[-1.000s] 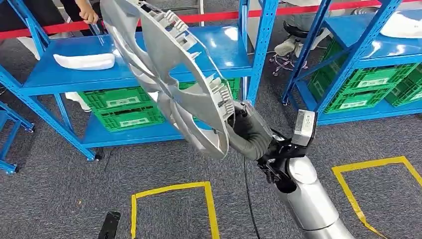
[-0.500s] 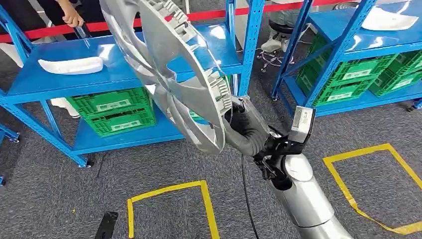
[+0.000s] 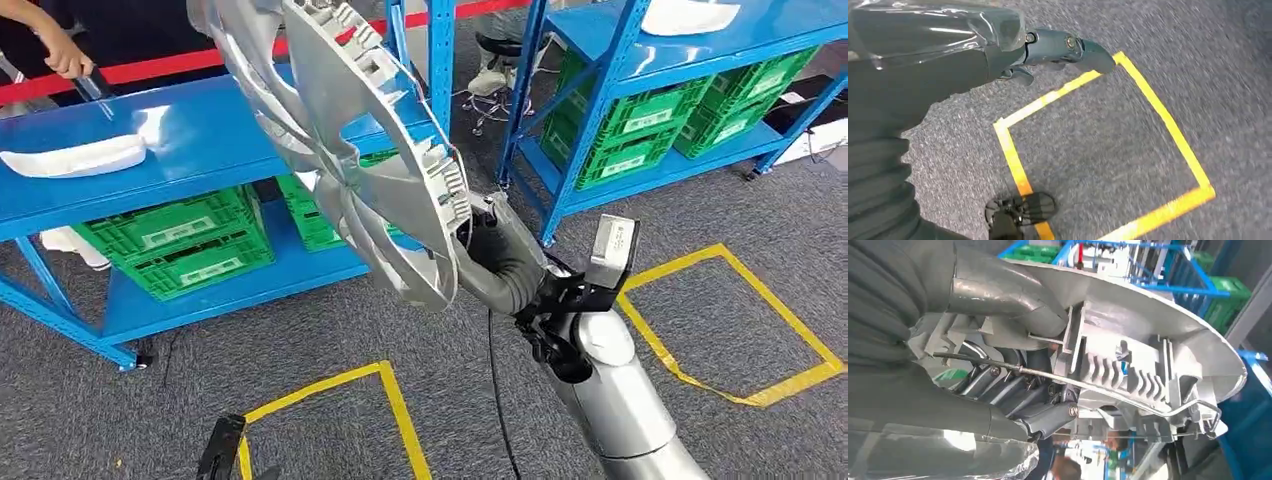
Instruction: Take the parts from the cabinet and place them on the table.
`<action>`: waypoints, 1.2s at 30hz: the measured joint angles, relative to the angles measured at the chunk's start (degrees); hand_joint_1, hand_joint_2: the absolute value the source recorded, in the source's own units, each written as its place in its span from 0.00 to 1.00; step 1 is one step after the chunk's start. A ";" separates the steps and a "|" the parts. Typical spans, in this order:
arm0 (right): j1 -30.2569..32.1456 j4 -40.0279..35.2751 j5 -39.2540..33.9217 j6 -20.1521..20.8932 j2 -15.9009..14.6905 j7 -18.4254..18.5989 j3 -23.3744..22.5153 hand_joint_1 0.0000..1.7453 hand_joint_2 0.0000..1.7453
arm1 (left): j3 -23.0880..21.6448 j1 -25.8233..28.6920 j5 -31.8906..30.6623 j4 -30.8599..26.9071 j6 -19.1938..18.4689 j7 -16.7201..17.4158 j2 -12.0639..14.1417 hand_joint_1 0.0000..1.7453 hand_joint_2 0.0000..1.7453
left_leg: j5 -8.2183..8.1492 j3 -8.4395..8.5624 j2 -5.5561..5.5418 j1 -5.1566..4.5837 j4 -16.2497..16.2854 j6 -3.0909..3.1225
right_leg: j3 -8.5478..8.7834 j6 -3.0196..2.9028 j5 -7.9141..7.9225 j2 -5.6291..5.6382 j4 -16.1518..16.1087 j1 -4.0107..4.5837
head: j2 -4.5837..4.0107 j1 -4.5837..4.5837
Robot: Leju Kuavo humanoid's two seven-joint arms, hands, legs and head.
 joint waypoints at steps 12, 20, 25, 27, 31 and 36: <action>1.93 -0.81 1.25 -0.55 0.48 0.00 -1.29 1.00 1.00 | 0.04 -1.88 -1.16 2.67 -0.31 -0.85 -0.26 0.00 1.00 | -0.18 0.55 -6.18 0.34 -0.14 0.11 | -0.53 0.54 0.80 4.42 0.06 0.30 | 0.00 -0.13; 2.19 -1.07 1.86 -0.37 0.46 0.04 -1.55 1.00 1.00 | 0.11 -2.50 -0.79 4.42 -0.48 -1.86 -0.59 0.00 1.00 | 1.63 0.33 -6.12 0.44 -1.69 2.23 | -9.14 0.71 -6.69 2.54 17.58 0.32 | 0.00 0.15; 1.84 -0.90 2.16 -0.28 0.46 0.13 -1.27 1.00 1.00 | 0.11 -2.59 -0.28 5.51 -0.46 -2.49 -1.01 0.00 1.00 | 1.66 -0.33 -8.27 0.44 -0.63 1.70 | -0.10 2.45 -1.06 4.20 2.07 -0.25 | 0.00 0.17; 1.63 -0.92 2.16 -0.20 0.59 0.09 -1.18 1.00 1.00 | 0.20 -2.66 -0.20 5.66 -0.39 -2.66 -1.09 0.00 1.00 | 1.59 -1.42 -9.01 0.20 0.15 0.94 | 0.41 1.52 -1.13 4.25 0.80 -0.06 | 0.00 0.06; 1.45 -0.92 2.21 -0.17 1.14 0.15 -1.03 1.00 1.00 | 0.39 -2.32 0.22 6.36 -0.39 -2.93 -1.13 0.00 1.00 | 1.32 -2.53 -8.71 0.62 0.72 -0.42 | 0.37 0.44 -0.50 2.64 0.38 -0.23 | 0.00 0.05; 1.52 -0.92 2.19 -0.17 1.29 0.13 -1.03 1.00 1.00 | 0.48 -2.41 0.24 6.84 -0.39 -3.06 -1.11 0.00 1.00 | -6.19 -10.20 -5.67 1.23 17.66 -1.80 | 0.15 -0.26 -0.49 0.28 0.43 -0.07 | 0.00 -0.48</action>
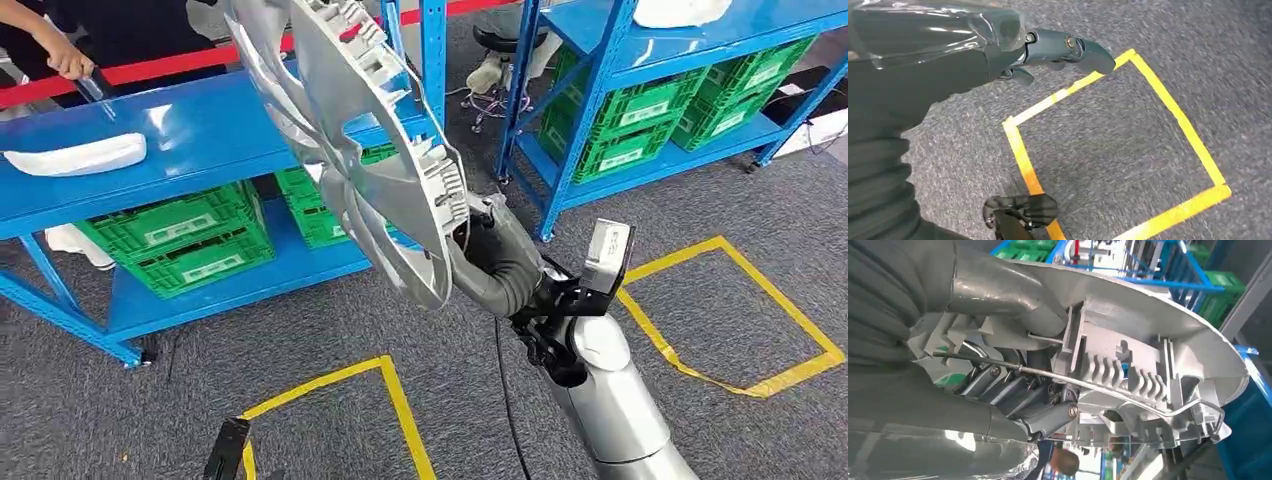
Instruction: Take the parts from the cabinet and place them on the table.
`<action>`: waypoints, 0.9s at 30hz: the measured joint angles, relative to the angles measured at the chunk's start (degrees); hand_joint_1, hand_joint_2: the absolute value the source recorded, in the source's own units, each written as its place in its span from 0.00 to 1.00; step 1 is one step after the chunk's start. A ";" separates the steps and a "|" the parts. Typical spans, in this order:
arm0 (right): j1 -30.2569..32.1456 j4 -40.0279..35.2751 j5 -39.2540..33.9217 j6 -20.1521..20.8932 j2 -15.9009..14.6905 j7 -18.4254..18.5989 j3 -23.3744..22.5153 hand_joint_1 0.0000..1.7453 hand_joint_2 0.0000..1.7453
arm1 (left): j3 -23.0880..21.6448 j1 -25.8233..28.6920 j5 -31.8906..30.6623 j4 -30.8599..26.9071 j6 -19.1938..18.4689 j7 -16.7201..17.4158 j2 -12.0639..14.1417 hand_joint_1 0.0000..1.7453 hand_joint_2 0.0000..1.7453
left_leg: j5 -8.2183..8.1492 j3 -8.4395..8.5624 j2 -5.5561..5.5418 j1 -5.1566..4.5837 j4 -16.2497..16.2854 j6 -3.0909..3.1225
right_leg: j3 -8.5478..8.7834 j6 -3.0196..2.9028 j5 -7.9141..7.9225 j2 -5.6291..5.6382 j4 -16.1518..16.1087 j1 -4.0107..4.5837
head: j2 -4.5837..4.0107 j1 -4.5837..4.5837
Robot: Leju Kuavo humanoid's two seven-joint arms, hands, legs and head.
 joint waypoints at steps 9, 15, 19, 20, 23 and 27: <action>0.06 -0.04 0.07 0.00 -0.11 -0.13 -0.11 1.00 1.00 | -0.07 -0.66 -0.04 0.22 -0.02 -0.15 0.35 0.00 1.00 | 7.05 9.11 3.09 -1.46 -18.13 2.66 | 0.62 1.67 -0.17 -4.74 -0.46 0.61 | 0.00 0.02; 0.62 0.15 0.28 0.04 -0.77 -0.15 -0.07 1.00 1.00 | -0.09 -1.12 0.11 0.72 -0.07 -0.20 0.17 0.00 1.00 | 8.66 10.00 -1.56 -0.90 -19.68 4.00 | -8.16 1.26 -7.90 1.19 17.98 0.26 | 0.00 0.59; 0.56 0.48 0.37 0.20 -1.05 -0.11 -0.02 1.00 1.00 | -0.09 -1.07 0.61 1.25 -0.04 -0.24 -0.02 0.00 1.00 | 8.37 9.89 -5.26 -0.84 -18.84 3.56 | -1.98 3.15 -1.41 2.47 4.32 -0.26 | 0.00 0.63; 0.29 0.57 0.35 0.39 -1.05 -0.11 0.06 1.00 1.00 | -0.02 -1.06 0.94 1.42 0.11 -0.44 -0.09 0.00 1.00 | 8.12 9.35 -5.96 -0.83 -18.33 3.20 | -0.50 3.04 -0.40 5.40 0.49 -0.70 | 0.00 0.68; -1.12 1.23 -0.13 1.07 -0.70 -0.06 0.68 1.00 1.00 | 0.98 -0.15 1.99 1.55 0.37 -1.25 -0.07 0.00 1.00 | 8.15 8.39 -7.21 -0.81 -17.79 2.35 | -0.45 1.62 -0.08 4.50 0.69 0.06 | 0.00 0.57; -3.10 2.01 -0.55 1.25 0.28 0.24 1.55 1.00 1.00 | 1.90 0.95 2.43 1.53 0.33 -1.40 0.07 0.00 1.00 | 5.22 6.21 -1.68 -0.85 -13.11 1.07 | 0.11 0.14 -0.14 2.29 0.30 -0.38 | 0.00 0.00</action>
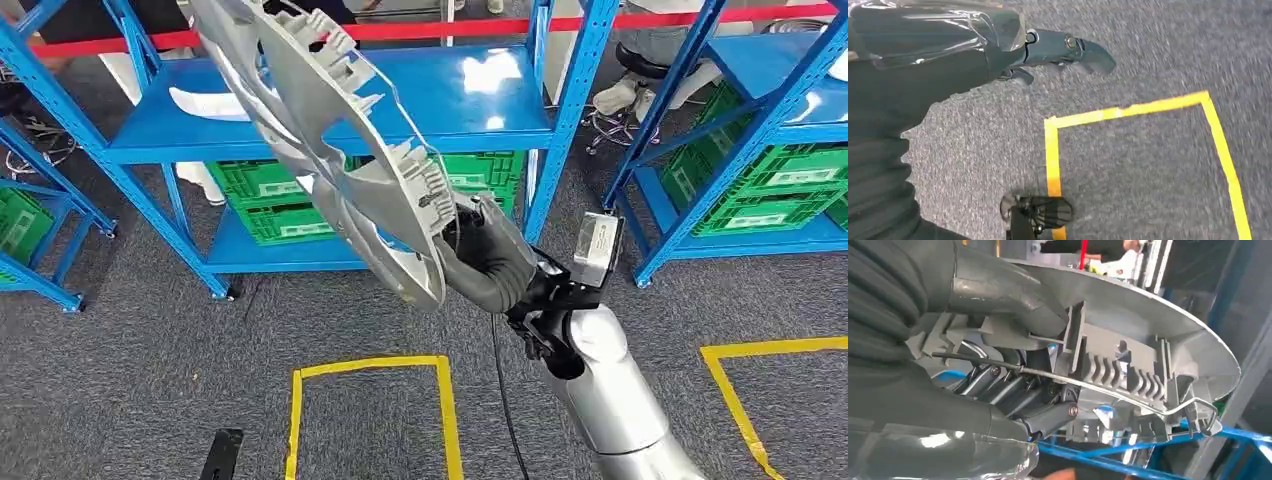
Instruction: Take the parts from the cabinet and place them on the table.
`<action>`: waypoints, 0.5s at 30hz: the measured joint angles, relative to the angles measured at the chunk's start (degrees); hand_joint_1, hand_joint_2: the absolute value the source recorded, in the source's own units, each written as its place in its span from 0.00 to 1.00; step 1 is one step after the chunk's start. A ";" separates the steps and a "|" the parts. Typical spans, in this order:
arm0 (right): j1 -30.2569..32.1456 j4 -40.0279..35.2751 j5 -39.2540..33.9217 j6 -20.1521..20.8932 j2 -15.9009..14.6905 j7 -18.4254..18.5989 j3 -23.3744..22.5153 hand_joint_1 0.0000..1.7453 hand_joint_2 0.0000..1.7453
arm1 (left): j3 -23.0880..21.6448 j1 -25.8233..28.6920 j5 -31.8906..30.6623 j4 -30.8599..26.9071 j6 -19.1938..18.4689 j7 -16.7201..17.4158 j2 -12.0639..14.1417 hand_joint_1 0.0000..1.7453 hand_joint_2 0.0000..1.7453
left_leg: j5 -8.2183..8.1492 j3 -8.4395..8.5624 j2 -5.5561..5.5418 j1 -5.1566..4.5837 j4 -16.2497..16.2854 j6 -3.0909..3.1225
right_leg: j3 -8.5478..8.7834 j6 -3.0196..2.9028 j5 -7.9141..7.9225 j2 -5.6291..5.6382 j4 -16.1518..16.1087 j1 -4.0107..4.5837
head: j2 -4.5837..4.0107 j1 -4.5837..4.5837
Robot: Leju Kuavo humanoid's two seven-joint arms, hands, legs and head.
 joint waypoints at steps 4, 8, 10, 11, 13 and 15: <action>-0.42 0.63 -0.24 0.00 0.13 -0.04 0.28 1.00 1.00 | 0.37 0.14 0.02 0.00 -0.07 -0.02 0.04 0.00 1.00 | -4.55 -7.35 1.81 0.78 13.68 -0.77 | 0.08 -0.33 -0.31 -2.95 0.01 0.29 | 0.00 0.02; -0.76 0.96 -0.57 0.44 0.42 0.31 0.83 1.00 1.00 | 0.70 0.35 0.31 -0.26 0.02 0.59 0.20 0.00 1.00 | 3.38 1.80 6.23 0.51 -3.43 -0.03 | 0.69 0.18 -0.81 -5.35 0.00 0.53 | 0.00 0.02; -1.78 1.31 -1.69 1.47 1.05 1.14 1.05 1.00 1.00 | 1.51 0.95 0.57 -1.29 0.70 2.23 0.06 0.00 1.00 | 2.70 1.72 6.29 -0.26 -4.26 0.51 | 0.70 0.63 -1.05 -6.23 0.07 1.18 | 0.00 0.26; -2.29 1.60 -2.28 2.10 1.62 1.55 1.20 1.00 1.00 | 1.99 1.67 0.57 -1.93 1.45 3.28 -0.09 0.00 1.00 | 2.62 1.59 5.77 -0.31 -4.20 0.70 | 0.79 0.90 -1.15 -6.68 0.00 1.15 | 0.00 0.15; -3.46 2.01 -2.86 3.04 2.91 2.08 1.51 1.00 1.00 | 3.04 3.82 0.59 -3.19 2.76 4.46 -0.46 0.00 1.00 | 2.95 2.01 4.46 -0.36 -4.94 1.45 | 1.31 1.56 -1.28 -7.59 -0.54 1.12 | 0.00 0.15; -4.45 2.27 -3.48 3.48 3.37 2.32 1.95 1.00 1.00 | 3.85 5.83 0.35 -5.08 3.91 4.94 -1.40 0.00 1.00 | 3.50 2.53 3.18 0.25 -5.65 2.14 | -0.30 1.20 -3.41 -3.43 2.78 0.59 | 0.00 0.17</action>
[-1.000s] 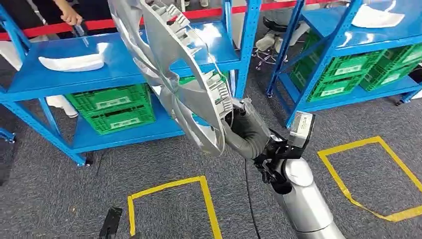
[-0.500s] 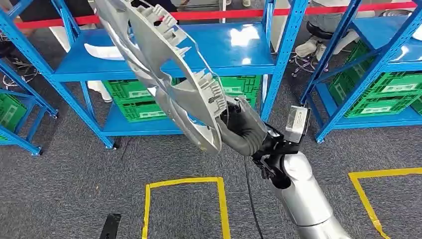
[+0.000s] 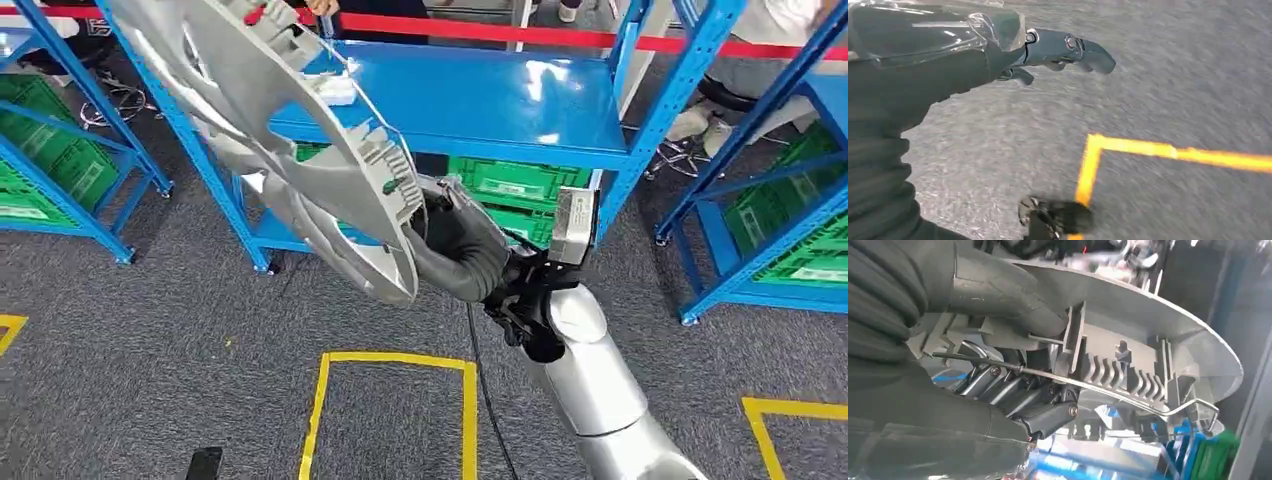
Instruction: Take the parts from the cabinet and place them on the table.
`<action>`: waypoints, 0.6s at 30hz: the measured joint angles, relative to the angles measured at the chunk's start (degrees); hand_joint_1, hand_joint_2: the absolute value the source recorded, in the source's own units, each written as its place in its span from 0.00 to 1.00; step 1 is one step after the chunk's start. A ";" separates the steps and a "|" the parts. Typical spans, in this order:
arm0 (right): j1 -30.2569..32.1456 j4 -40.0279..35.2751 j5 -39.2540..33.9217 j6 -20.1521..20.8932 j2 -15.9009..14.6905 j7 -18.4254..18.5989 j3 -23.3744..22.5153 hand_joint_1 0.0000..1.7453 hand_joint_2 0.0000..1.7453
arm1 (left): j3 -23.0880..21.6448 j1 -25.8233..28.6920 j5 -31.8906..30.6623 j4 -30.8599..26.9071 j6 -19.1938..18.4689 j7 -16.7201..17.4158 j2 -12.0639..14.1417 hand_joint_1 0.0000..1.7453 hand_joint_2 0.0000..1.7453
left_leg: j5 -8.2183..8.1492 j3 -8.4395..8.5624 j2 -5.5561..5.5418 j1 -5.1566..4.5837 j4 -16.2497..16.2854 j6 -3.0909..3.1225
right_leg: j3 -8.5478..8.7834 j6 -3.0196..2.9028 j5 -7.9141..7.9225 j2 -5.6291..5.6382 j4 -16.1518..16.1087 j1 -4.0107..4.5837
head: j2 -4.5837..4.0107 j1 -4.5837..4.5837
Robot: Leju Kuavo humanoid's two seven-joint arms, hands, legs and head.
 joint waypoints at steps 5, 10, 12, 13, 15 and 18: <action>-0.07 0.87 -0.04 0.63 -1.27 -1.12 0.09 1.00 1.00 | 0.43 0.35 -1.03 -2.38 -1.86 -0.02 -0.92 0.00 1.00 | 0.19 -0.09 -5.31 -0.08 0.10 0.33 | -7.70 0.27 -3.66 2.47 14.20 0.09 | 0.00 0.39; 0.23 0.85 0.53 0.00 -3.19 -2.86 -0.75 1.00 1.00 | -1.14 -1.89 -1.53 -2.73 -3.92 -0.35 -0.79 0.00 1.00 | -0.26 -0.90 -9.45 -0.32 1.44 -0.56 | -0.81 0.14 3.79 6.14 -2.27 -0.18 | 0.00 0.29; 0.92 0.50 1.60 -1.18 -3.72 -2.97 -1.20 1.00 1.00 | -2.06 -3.02 -1.44 -2.40 -4.33 -0.83 -0.59 0.00 1.00 | 0.00 -1.24 -10.20 0.04 1.11 -1.14 | -0.76 -0.57 3.83 5.29 -2.15 0.33 | 0.00 0.33; 1.14 0.44 2.27 -1.81 -3.69 -2.95 -1.20 1.00 1.00 | -2.43 -3.63 -1.36 -1.77 -4.35 -1.00 -0.46 0.00 1.00 | -0.06 -1.44 -10.67 0.06 1.20 -1.39 | -0.67 -0.88 4.00 4.71 -2.32 0.10 | 0.00 0.35; 1.48 0.42 2.84 -2.38 -3.59 -2.80 -1.22 1.00 1.00 | -2.82 -4.56 -1.25 -0.85 -4.33 -1.51 -0.14 0.00 1.00 | -1.60 -2.66 -5.38 -0.27 3.66 -2.08 | -0.39 -1.52 4.00 3.77 -2.52 -0.23 | 0.00 -0.11; 1.89 0.26 3.04 -2.71 -3.54 -2.88 -1.25 1.00 1.00 | -2.84 -5.70 -0.92 0.42 -4.02 -2.25 0.57 0.00 1.00 | -6.95 -9.12 -1.43 0.28 16.40 -2.84 | -0.26 -2.06 3.66 2.01 -2.49 0.22 | 0.00 -0.28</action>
